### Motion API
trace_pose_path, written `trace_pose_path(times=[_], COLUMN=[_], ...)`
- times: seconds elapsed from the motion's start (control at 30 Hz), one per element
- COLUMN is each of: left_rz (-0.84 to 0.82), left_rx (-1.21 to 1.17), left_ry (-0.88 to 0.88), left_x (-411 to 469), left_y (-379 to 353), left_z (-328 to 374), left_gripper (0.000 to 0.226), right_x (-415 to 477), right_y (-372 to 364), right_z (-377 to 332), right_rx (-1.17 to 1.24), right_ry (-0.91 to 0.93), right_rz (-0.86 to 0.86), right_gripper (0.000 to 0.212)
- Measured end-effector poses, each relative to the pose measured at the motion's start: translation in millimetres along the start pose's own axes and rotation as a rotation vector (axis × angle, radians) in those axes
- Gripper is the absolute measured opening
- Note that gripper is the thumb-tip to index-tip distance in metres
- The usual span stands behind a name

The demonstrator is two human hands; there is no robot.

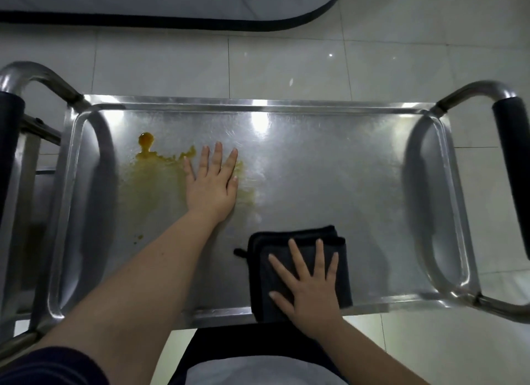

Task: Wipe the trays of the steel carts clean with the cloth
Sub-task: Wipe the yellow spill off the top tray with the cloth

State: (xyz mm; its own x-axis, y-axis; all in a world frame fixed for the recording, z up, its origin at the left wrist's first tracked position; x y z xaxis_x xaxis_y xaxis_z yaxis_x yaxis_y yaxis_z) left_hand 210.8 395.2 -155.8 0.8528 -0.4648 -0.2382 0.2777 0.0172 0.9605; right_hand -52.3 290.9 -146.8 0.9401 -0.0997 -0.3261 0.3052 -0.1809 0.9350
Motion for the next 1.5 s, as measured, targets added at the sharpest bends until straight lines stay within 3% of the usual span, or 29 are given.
trace_pose_path(times=[0.13,0.27,0.5,0.73,0.87,0.97,1.13,1.33,1.5], left_rz=[-0.039,0.049,-0.016,0.015,0.027,0.026,0.024,0.029,0.031], left_rx=[-0.051,-0.124,0.079,0.01,-0.011,-0.002,0.011,-0.001,-0.003], left_ry=[-0.01,0.006,0.116,0.126,0.109,0.114,0.108,0.107,0.099], left_x=[-4.5,-13.9,-28.3,-29.6,-28.8,-27.8,-27.1,-28.5,-33.5], left_y=[3.6,24.2,16.2,11.7,13.0,13.2,12.4,12.2,9.3], left_z=[0.3,-27.9,-104.2,-107.8,-107.0,-108.7,-110.0,-109.6,-110.1], left_gripper=[0.057,0.057,0.058,0.062,0.061,0.061,0.058,0.058,0.057], right_x=[-23.5,-17.4,8.4,165.5,275.5,298.9,232.9,57.3,0.2], right_y=[-7.7,-3.9,1.8,52.5,85.0,91.5,73.7,14.9,-6.8], right_z=[-9.3,-8.1,-29.4,-34.5,-17.3,-17.5,-31.4,-64.6,-59.4], right_rx=[-0.016,-0.024,-0.006,0.044,0.067,0.053,0.031,0.001,-0.018], right_ry=[-0.017,-0.033,-0.002,-0.093,-0.208,-0.224,-0.132,0.038,0.021], right_rz=[-0.079,-0.13,-0.098,0.034,0.004,-0.026,0.001,-0.022,-0.106], right_gripper=[0.064,0.063,0.066,0.068,0.069,0.071,0.072,0.072,0.066])
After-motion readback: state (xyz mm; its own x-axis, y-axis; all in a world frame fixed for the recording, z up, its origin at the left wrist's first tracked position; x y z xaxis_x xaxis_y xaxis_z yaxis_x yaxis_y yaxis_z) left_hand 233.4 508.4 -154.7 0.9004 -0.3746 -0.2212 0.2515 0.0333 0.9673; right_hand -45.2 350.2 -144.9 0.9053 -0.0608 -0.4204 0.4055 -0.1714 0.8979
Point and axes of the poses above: each hand's wrist, its own x-axis towards the middle knuckle, its own y-axis out of the back of the hand, z = x × y, the point moved 8 cm from there along x, towards the middle knuckle, and after that the axes turned 2 degrees about x, right-handed, at the moved point
